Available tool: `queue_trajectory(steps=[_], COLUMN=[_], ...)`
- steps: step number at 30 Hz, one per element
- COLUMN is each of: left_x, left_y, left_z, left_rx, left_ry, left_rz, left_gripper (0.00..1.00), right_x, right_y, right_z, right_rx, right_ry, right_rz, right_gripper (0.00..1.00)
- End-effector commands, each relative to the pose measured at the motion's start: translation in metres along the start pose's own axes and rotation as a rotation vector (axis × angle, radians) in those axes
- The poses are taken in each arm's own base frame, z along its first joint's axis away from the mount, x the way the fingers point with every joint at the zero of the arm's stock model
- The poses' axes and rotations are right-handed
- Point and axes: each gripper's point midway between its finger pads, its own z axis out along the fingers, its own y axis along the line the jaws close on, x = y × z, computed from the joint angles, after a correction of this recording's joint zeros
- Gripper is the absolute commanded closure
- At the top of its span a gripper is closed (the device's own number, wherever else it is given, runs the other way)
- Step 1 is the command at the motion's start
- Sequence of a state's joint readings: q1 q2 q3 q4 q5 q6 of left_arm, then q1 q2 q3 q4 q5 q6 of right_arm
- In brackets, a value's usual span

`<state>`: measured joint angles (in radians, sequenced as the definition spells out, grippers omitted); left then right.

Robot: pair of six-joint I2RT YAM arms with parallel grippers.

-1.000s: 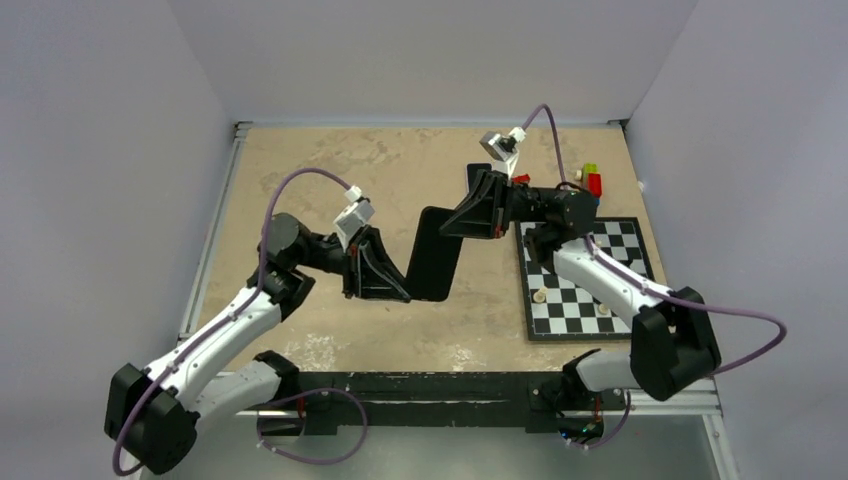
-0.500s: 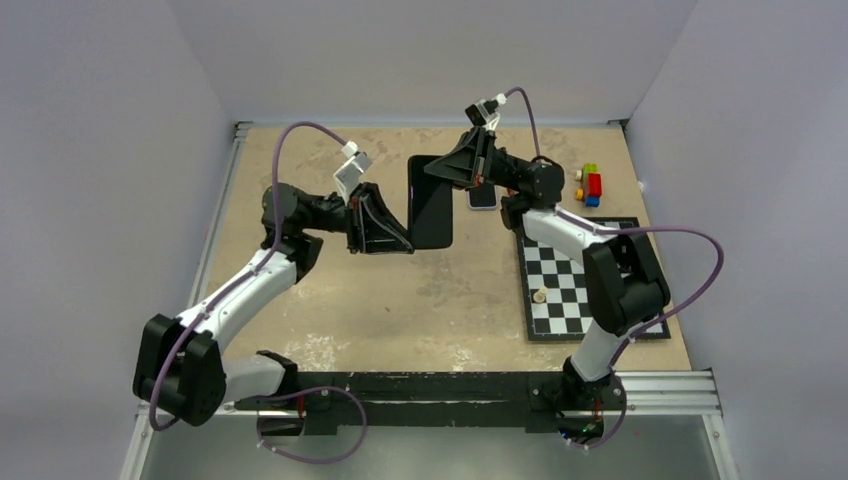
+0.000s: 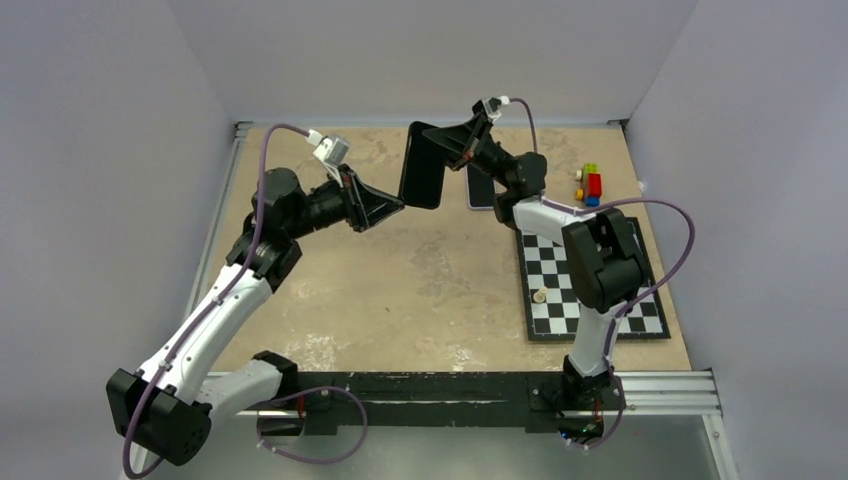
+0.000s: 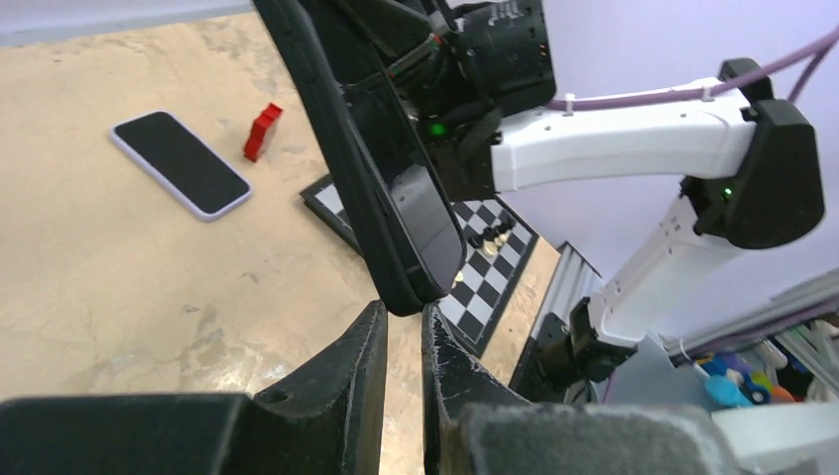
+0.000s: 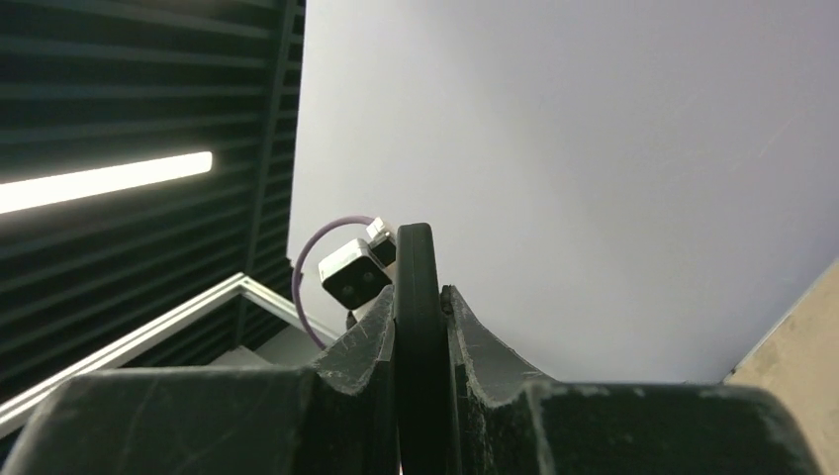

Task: Take the phone out of the phone case
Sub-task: Remove the phone case from the phone.

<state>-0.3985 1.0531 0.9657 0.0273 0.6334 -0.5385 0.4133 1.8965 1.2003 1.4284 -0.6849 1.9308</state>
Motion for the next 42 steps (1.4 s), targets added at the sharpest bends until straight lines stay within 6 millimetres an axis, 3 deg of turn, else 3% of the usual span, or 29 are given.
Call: queue_trajectory(steps=[1,3,6,9,13,16,22,27,30,35,42], left_x=[-0.013,-0.014,-0.005,-0.01,0.004,0.013,0.011,-0.007,-0.012,-0.007,0.0], left_y=[0.064,0.054,0.04,0.021,0.009,-0.01,-0.04,-0.061,-0.06,-0.041,-0.036], left_z=[-0.008,-0.011,-0.015,-0.017,-0.025,-0.031,-0.031,-0.034,-0.026,-0.013,-0.006], left_rx=[-0.3,-0.267,-0.217,-0.132,-0.057,0.091,0.238,0.31,0.307,0.255,0.243], left_ry=[-0.111,-0.109,-0.083,-0.131,-0.171,-0.262,-0.323,-0.39,-0.363,-0.334,-0.282], left_rz=[-0.001,-0.015,-0.066,-0.074,-0.135,-0.21,-0.179,-0.19,-0.306,-0.558,-0.753], left_gripper=[1.0,0.92,0.58,0.36,0.31,0.25,0.24,0.2,0.23,0.4,0.39], right_x=[0.072,0.067,0.05,0.036,0.021,0.01,-0.004,-0.004,-0.003,-0.002,0.003], right_y=[0.092,0.093,0.087,0.084,0.082,0.074,0.052,0.043,0.037,0.033,0.043], right_z=[0.018,0.016,0.012,0.013,0.008,0.004,-0.006,0.005,0.008,0.01,0.017], right_rx=[-0.224,-0.209,-0.166,-0.125,-0.054,0.041,0.192,0.245,0.245,0.233,0.211], right_ry=[0.179,0.139,0.049,-0.038,-0.164,-0.249,-0.344,-0.336,-0.327,-0.335,-0.294], right_rz=[-0.167,-0.227,-0.26,-0.271,-0.279,-0.3,-0.334,-0.373,-0.396,-0.393,-0.449], right_gripper=[1.0,1.0,1.0,1.0,1.0,1.0,1.0,1.0,1.0,1.0,1.0])
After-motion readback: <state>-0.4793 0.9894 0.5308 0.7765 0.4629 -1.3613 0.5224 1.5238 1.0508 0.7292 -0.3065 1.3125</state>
